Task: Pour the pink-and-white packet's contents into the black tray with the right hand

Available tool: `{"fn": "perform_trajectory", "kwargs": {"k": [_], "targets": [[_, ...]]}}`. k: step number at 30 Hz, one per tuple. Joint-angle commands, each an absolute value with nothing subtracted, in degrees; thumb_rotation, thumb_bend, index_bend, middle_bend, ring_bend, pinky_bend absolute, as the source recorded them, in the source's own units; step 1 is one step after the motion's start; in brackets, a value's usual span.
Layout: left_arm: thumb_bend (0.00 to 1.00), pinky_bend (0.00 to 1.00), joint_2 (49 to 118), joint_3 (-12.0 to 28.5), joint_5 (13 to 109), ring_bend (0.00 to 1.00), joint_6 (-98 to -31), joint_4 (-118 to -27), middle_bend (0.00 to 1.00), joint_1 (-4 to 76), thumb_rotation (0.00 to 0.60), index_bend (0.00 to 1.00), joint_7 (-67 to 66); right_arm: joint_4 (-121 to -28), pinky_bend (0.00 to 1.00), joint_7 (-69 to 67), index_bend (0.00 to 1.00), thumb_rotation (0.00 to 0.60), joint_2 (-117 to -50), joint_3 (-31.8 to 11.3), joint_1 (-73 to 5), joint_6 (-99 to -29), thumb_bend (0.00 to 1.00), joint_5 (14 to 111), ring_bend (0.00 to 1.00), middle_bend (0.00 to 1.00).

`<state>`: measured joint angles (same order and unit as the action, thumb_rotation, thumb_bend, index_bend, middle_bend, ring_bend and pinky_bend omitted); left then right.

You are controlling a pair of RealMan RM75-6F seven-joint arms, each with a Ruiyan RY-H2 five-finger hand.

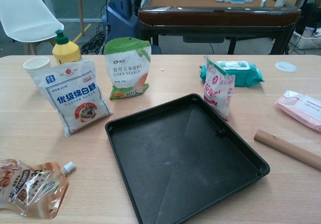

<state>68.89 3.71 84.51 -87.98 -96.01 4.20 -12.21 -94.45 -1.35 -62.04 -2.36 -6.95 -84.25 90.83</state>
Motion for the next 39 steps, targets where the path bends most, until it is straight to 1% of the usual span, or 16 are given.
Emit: {"fn": "perform_trajectory", "kwargs": {"k": [1, 12, 20, 27, 33, 37, 39], "targets": [[0.20, 0.09, 69.03, 3.73, 84.40, 0.08, -87.83, -95.79, 0.10, 4.26, 0.600, 0.09, -12.03, -94.57, 0.16, -1.20, 0.15, 0.600, -62.03, -2.39, -7.00, -84.20, 0.20, 90.81, 0.17, 0.29], [0.20, 0.09, 68.81, 3.38, 84.91, 0.08, -88.75, -95.80, 0.10, 3.66, 0.600, 0.09, -11.60, -94.90, 0.16, -1.16, 0.15, 0.600, -61.67, -2.40, -7.29, -84.01, 0.20, 91.12, 0.17, 0.29], [0.20, 0.09, 68.89, 3.19, 85.20, 0.08, -88.89, -95.81, 0.10, 3.51, 0.600, 0.09, -11.47, -95.82, 0.16, -0.74, 0.15, 0.600, -60.69, -3.19, -8.68, -81.78, 0.20, 89.83, 0.17, 0.29], [0.20, 0.09, 68.98, 3.16, 85.12, 0.08, -89.22, -95.57, 0.10, 3.19, 0.600, 0.09, -11.27, -97.16, 0.16, 0.78, 0.15, 0.600, -60.31, -4.84, -12.03, -76.61, 0.20, 87.11, 0.17, 0.29], [0.20, 0.09, 68.97, 3.07, 84.91, 0.08, -89.46, -95.35, 0.10, 2.81, 0.600, 0.09, -11.03, -97.66, 0.16, 2.60, 0.15, 0.600, -60.97, -7.04, -16.21, -70.63, 0.13, 83.16, 0.17, 0.26], [0.20, 0.09, 69.10, 3.02, 84.90, 0.08, -89.50, -95.21, 0.10, 2.70, 0.600, 0.09, -10.91, -97.15, 0.16, 4.90, 0.06, 0.600, -62.63, -8.30, -19.13, -67.09, 0.08, 80.82, 0.10, 0.21], [0.20, 0.09, 69.18, 3.00, 84.88, 0.08, -89.53, -95.19, 0.10, 2.63, 0.600, 0.09, -10.94, -96.78, 0.16, 5.33, 0.03, 0.600, -63.48, -8.96, -20.95, -64.60, 0.06, 79.38, 0.08, 0.20]]}}
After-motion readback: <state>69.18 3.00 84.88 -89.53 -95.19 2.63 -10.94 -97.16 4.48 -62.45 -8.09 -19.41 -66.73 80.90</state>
